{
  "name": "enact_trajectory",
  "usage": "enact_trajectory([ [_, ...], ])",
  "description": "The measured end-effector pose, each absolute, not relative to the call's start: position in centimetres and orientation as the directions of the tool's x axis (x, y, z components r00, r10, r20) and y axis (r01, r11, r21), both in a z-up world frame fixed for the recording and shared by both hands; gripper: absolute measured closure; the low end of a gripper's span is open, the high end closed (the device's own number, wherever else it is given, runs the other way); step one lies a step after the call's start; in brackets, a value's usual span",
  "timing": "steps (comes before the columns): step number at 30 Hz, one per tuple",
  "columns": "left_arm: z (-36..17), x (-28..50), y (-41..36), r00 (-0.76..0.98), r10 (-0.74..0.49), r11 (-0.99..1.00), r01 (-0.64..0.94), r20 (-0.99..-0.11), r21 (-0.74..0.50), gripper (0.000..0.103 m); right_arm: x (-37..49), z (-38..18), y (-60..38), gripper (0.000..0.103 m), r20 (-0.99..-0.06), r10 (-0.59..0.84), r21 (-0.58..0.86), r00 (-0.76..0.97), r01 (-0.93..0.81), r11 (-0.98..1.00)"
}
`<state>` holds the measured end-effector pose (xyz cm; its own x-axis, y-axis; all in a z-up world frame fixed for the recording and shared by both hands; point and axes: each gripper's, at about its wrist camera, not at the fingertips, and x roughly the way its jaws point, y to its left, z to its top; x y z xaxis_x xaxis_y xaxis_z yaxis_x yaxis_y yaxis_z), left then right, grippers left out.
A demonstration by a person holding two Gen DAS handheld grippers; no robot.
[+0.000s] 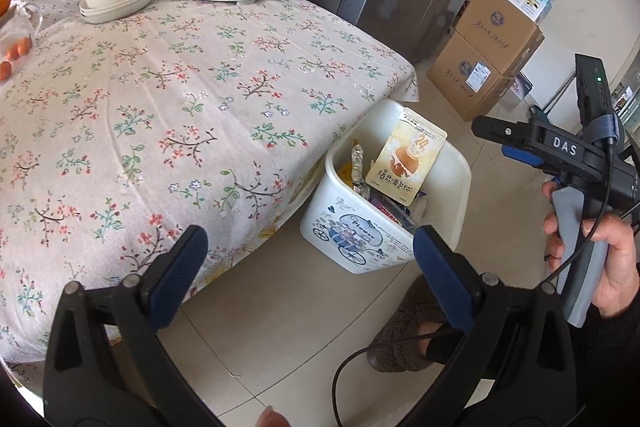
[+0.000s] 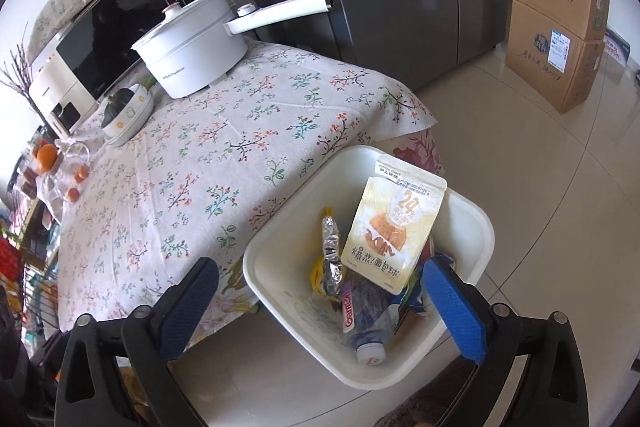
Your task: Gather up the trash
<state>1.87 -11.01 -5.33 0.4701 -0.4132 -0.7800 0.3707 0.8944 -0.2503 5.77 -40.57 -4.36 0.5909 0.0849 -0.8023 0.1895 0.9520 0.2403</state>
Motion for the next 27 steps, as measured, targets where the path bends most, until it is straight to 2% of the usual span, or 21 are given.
enact_trajectory([
  [4, -4.2, 0.4, -10.2, 0.555, -0.349, 0.921, 0.350, -0.755, -0.169, 0.001, 3.2, -2.7, -38.9, 0.000, -0.766, 0.051, 0.208, 0.641, 0.171, 0.963],
  [10, -3.0, -1.7, -8.7, 0.629, -0.287, 0.946, 0.305, -0.722, -0.111, 0.001, -1.2, -0.9, -36.6, 0.000, -0.730, -0.047, 0.110, 0.681, 0.186, 0.976],
  [14, -1.9, -3.0, -7.9, 0.686, -0.226, 0.965, 0.254, -0.692, -0.063, 0.001, -4.5, 0.9, -34.8, 0.000, -0.653, -0.115, 0.051, 0.749, 0.195, 0.980],
  [20, -0.5, -4.7, -7.3, 0.740, -0.209, 0.971, 0.233, -0.639, -0.047, 0.001, -6.1, 1.8, -32.2, 0.000, -0.590, -0.137, -0.001, 0.796, 0.169, 0.986],
  [27, -0.3, -5.2, -6.9, 0.769, -0.183, 0.978, 0.204, -0.613, -0.037, 0.001, -5.9, 1.3, -31.5, 0.000, -0.587, -0.140, -0.021, 0.797, 0.158, 0.987],
])
